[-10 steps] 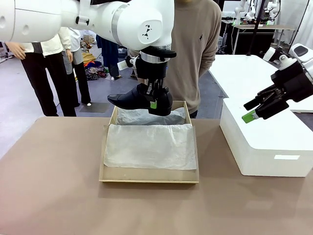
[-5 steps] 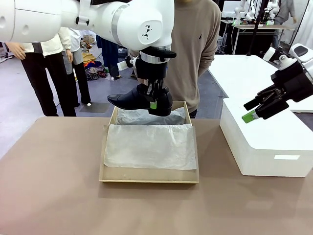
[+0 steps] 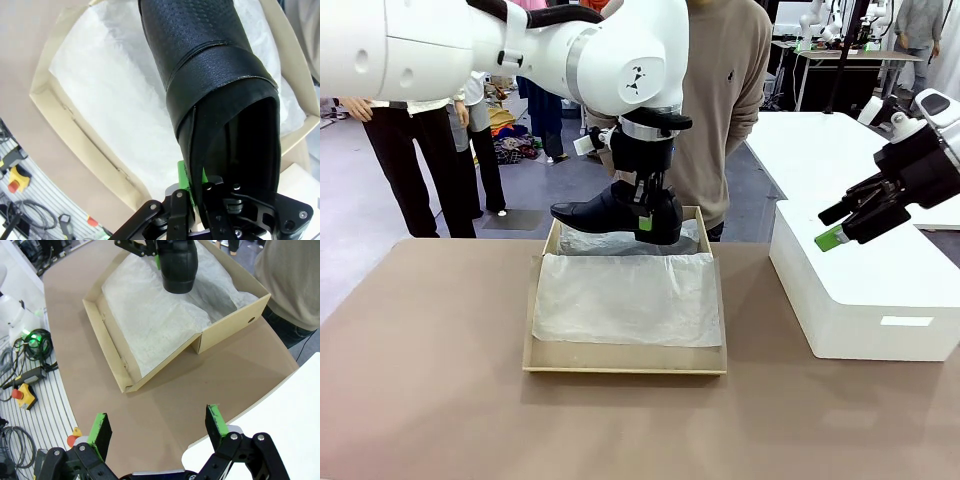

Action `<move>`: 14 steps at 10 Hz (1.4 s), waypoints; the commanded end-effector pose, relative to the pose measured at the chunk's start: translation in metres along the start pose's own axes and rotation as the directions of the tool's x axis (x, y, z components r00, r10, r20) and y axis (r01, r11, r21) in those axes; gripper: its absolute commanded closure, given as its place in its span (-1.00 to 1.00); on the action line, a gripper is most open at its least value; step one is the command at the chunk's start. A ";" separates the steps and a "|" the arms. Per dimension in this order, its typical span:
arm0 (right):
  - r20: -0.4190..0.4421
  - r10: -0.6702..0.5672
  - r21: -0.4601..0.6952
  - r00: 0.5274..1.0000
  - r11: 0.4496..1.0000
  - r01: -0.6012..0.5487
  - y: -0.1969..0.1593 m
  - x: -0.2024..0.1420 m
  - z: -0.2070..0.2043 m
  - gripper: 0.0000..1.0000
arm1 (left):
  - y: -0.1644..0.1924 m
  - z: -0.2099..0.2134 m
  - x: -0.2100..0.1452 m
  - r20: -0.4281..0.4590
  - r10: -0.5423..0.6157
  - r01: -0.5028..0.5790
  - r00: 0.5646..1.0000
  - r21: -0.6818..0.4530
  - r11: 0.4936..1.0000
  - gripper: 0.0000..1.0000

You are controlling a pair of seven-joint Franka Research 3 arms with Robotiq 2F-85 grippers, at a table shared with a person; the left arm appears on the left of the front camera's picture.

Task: Pack the shoes into the box.
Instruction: Place the other shoe of the Shoes into the Shoes Box.

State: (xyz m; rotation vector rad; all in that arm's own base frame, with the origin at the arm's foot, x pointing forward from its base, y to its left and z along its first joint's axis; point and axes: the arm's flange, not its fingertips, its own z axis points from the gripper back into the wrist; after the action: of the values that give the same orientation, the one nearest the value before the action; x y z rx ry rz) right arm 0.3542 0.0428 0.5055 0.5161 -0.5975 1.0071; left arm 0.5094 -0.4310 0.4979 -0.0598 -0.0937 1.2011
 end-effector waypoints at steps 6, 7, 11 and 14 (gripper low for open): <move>0.031 0.022 0.011 0.999 1.000 -0.022 -0.003 0.001 -0.001 -1.00 | -0.026 -0.010 -0.021 0.070 0.105 -0.104 0.992 -0.023 0.994 1.00; 0.031 0.022 0.011 0.999 1.000 -0.022 -0.003 0.001 -0.001 -1.00 | -0.028 -0.013 -0.020 0.084 0.129 -0.128 0.988 -0.023 0.992 1.00; 0.031 0.022 0.011 0.999 1.000 -0.022 -0.003 0.001 -0.001 -1.00 | -0.033 -0.025 -0.016 0.084 0.205 -0.205 0.975 -0.003 0.979 1.00; 0.031 0.022 0.011 0.999 1.000 -0.022 -0.003 0.001 -0.001 -1.00 | -0.039 -0.037 -0.016 0.056 0.228 -0.229 0.972 -0.001 0.974 1.00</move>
State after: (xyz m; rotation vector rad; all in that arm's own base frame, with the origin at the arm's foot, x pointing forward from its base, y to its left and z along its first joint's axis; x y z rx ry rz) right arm 0.3542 0.0429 0.5055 0.5161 -0.5974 1.0072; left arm 0.5404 -0.4526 0.4575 -0.0359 -0.1290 1.3552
